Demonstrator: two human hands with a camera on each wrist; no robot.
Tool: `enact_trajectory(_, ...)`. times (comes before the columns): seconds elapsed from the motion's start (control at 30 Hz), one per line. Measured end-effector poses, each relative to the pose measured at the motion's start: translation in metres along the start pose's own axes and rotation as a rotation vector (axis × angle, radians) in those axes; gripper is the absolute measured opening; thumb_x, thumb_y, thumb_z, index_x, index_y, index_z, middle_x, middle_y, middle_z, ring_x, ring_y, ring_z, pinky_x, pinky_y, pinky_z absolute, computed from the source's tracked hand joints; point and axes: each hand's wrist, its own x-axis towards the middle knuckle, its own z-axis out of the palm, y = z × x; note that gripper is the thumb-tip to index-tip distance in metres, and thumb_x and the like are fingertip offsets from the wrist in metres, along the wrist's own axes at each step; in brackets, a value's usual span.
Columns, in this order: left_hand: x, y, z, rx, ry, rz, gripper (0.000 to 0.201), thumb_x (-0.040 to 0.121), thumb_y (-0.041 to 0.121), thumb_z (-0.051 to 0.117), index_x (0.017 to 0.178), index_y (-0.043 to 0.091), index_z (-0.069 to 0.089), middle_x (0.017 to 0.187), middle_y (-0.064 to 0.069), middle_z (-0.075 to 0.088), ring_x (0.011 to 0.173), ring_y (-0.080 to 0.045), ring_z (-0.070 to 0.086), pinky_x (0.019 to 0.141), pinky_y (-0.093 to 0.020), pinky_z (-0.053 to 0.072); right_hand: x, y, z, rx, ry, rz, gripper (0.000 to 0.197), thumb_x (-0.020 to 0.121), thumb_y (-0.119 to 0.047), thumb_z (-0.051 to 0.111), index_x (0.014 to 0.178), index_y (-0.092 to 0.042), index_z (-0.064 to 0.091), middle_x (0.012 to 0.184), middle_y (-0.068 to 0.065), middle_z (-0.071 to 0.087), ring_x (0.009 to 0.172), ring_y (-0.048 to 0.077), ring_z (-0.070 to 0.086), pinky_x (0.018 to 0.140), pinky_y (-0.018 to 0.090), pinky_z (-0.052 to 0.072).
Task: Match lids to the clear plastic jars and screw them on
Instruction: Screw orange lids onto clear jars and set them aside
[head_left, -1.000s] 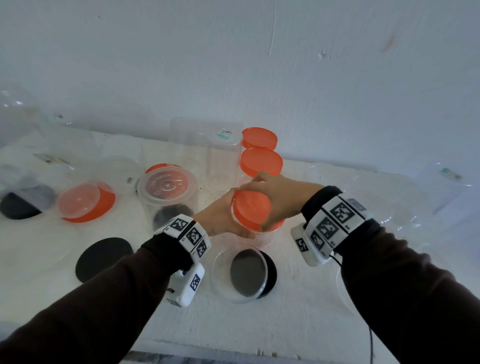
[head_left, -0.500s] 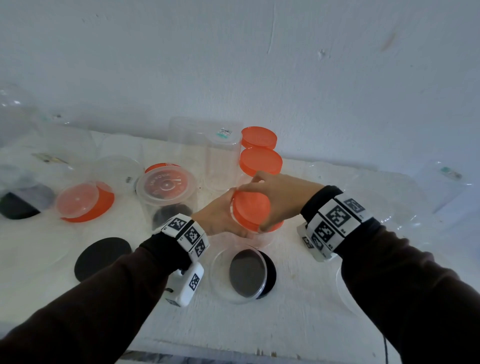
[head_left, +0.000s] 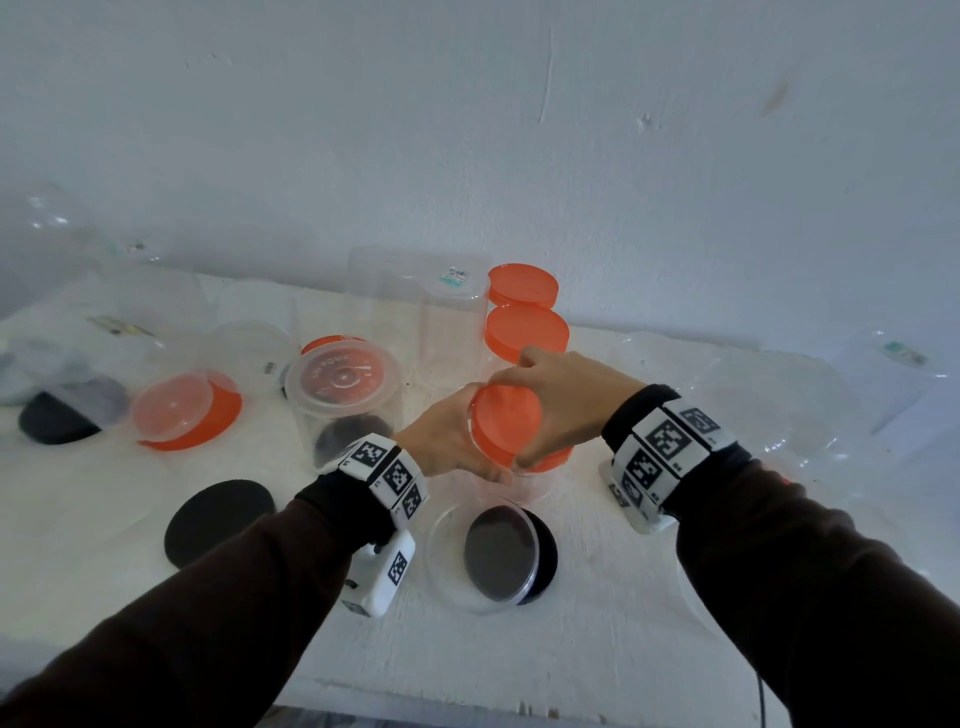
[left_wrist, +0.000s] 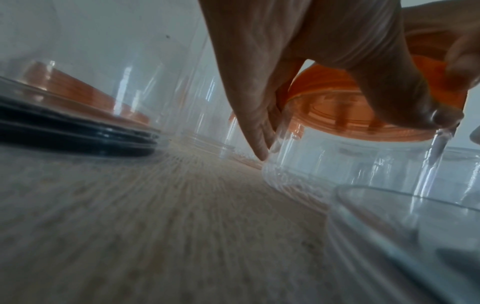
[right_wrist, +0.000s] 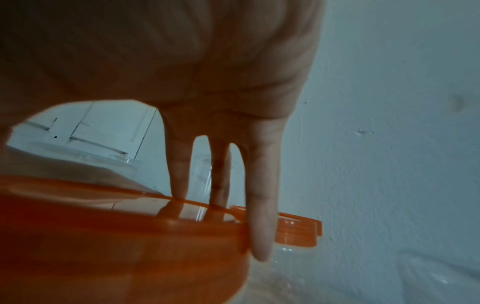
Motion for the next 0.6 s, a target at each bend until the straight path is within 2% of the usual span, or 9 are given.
enact_trajectory(0.17, -0.005, 0.003, 0.001, -0.021, -0.033, 0.035, 0.096, 0.057, 0.016, 0.088, 0.136, 0.018, 0.033, 0.129, 0.005, 0.048, 0.12, -0.011, 0.046, 0.1, -0.024, 0.039, -0.008, 0.0, 0.0, 0.009, -0.016, 0.003, 0.093, 0.062, -0.056, 0.074, 0.14, -0.031, 0.031, 0.125, -0.002, 0.038, 0.097, 0.016, 0.045, 0.074, 0.027, 0.042)
enact_trajectory(0.27, -0.005, 0.016, -0.004, -0.041, 0.017, 0.097, 0.097, 0.058, 0.02, 0.086, 0.137, 0.022, 0.03, 0.13, 0.01, 0.045, 0.123, -0.01, 0.044, 0.104, -0.028, 0.037, -0.019, 0.009, -0.015, 0.059, 0.041, 0.009, 0.094, 0.062, -0.054, 0.074, 0.141, -0.033, 0.028, 0.127, -0.005, 0.034, 0.1, 0.016, 0.047, 0.079, 0.029, 0.045)
enact_trajectory(0.33, -0.003, 0.032, -0.013, -0.082, 0.077, 0.162, 0.093, 0.059, 0.021, 0.085, 0.136, 0.024, 0.033, 0.131, 0.012, 0.044, 0.124, -0.006, 0.042, 0.104, -0.024, 0.036, -0.029, 0.019, -0.032, 0.127, 0.095, 0.033, 0.093, 0.063, -0.051, 0.076, 0.14, -0.036, 0.026, 0.127, -0.009, 0.031, 0.104, 0.015, 0.046, 0.083, 0.031, 0.045)
enact_trajectory(0.43, 0.006, 0.053, -0.031, -0.074, 0.245, 0.258, 0.088, 0.059, 0.038, 0.084, 0.134, 0.021, 0.041, 0.132, 0.012, 0.047, 0.122, 0.001, 0.044, 0.097, -0.015, 0.037, -0.042, 0.039, -0.058, 0.197, 0.213, 0.094, 0.093, 0.061, -0.048, 0.078, 0.139, -0.041, 0.027, 0.128, -0.011, 0.03, 0.103, 0.014, 0.045, 0.084, 0.032, 0.046)
enact_trajectory(0.5, 0.018, 0.062, -0.04, 0.019, 0.416, 0.356, 0.076, 0.064, 0.052, 0.073, 0.127, 0.018, 0.049, 0.125, 0.012, 0.052, 0.115, 0.003, 0.048, 0.093, -0.009, 0.037, -0.044, 0.054, -0.07, 0.195, 0.298, 0.143, 0.094, 0.06, -0.048, 0.078, 0.139, -0.041, 0.027, 0.129, -0.01, 0.031, 0.102, 0.015, 0.044, 0.084, 0.031, 0.044)
enact_trajectory(0.57, 0.035, 0.065, -0.045, 0.187, 0.577, 0.431, 0.059, 0.074, 0.05, 0.057, 0.12, 0.014, 0.055, 0.118, 0.006, 0.056, 0.111, -0.005, 0.049, 0.091, -0.012, 0.036, -0.042, 0.067, -0.076, 0.21, 0.381, 0.194, 0.096, 0.058, -0.047, 0.079, 0.139, -0.04, 0.028, 0.131, -0.008, 0.029, 0.107, 0.018, 0.045, 0.088, 0.036, 0.044)
enact_trajectory(0.6, 0.042, 0.065, -0.046, 0.277, 0.641, 0.425, 0.052, 0.078, 0.044, 0.054, 0.117, 0.011, 0.057, 0.117, 0.002, 0.058, 0.11, -0.011, 0.05, 0.092, -0.018, 0.037, -0.04, 0.073, -0.077, 0.22, 0.42, 0.217, 0.097, 0.057, -0.047, 0.079, 0.139, -0.039, 0.028, 0.131, -0.007, 0.029, 0.111, 0.02, 0.045, 0.09, 0.039, 0.044)
